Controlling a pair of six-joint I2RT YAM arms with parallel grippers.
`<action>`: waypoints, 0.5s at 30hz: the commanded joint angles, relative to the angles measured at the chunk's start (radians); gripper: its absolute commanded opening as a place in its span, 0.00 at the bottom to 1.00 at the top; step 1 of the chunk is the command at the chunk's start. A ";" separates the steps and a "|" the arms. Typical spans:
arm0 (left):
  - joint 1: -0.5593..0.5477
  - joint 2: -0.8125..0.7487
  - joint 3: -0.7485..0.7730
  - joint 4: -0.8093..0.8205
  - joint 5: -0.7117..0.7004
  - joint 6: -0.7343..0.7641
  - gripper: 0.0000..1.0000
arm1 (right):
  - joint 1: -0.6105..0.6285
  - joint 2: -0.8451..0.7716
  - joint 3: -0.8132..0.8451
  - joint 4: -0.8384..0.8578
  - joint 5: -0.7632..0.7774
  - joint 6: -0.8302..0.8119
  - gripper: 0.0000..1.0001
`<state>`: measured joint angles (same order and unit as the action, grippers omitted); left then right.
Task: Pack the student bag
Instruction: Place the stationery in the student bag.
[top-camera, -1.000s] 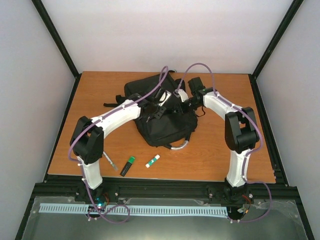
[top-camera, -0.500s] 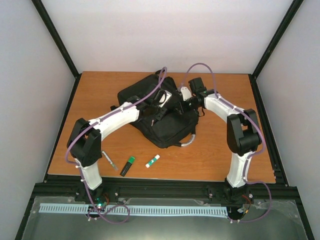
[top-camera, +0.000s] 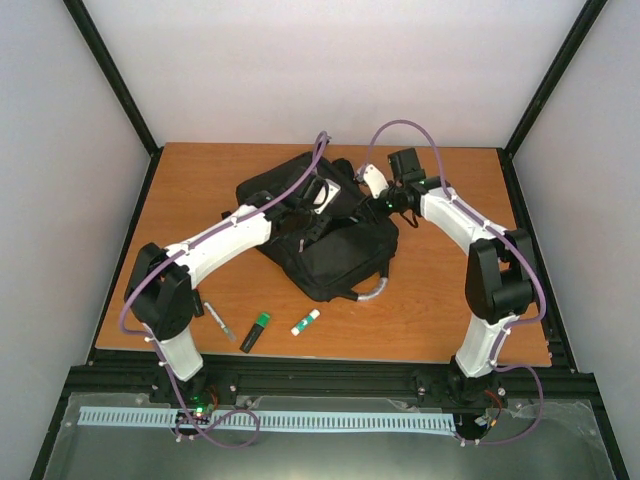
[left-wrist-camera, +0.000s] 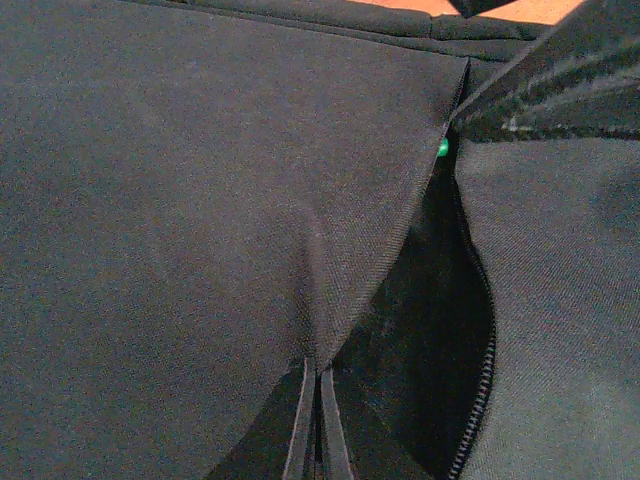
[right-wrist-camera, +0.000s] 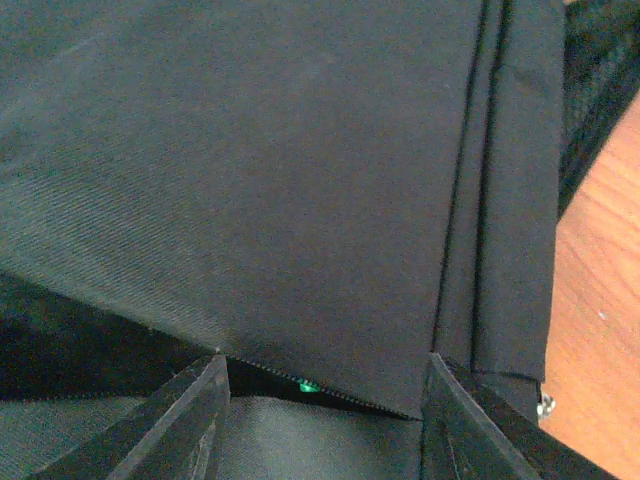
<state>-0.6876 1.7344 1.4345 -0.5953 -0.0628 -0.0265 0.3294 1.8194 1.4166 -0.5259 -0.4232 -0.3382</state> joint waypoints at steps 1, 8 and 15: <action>-0.018 -0.066 0.023 0.036 0.029 0.014 0.01 | 0.027 -0.009 -0.028 0.030 -0.011 -0.191 0.54; -0.017 -0.082 0.029 0.041 0.036 0.011 0.01 | 0.090 0.013 -0.052 0.117 0.077 -0.265 0.57; -0.017 -0.107 0.020 0.042 0.038 -0.001 0.01 | 0.117 0.046 -0.061 0.317 0.259 -0.184 0.57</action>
<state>-0.6876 1.7103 1.4334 -0.5999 -0.0513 -0.0257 0.4370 1.8488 1.3605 -0.3752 -0.2852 -0.5564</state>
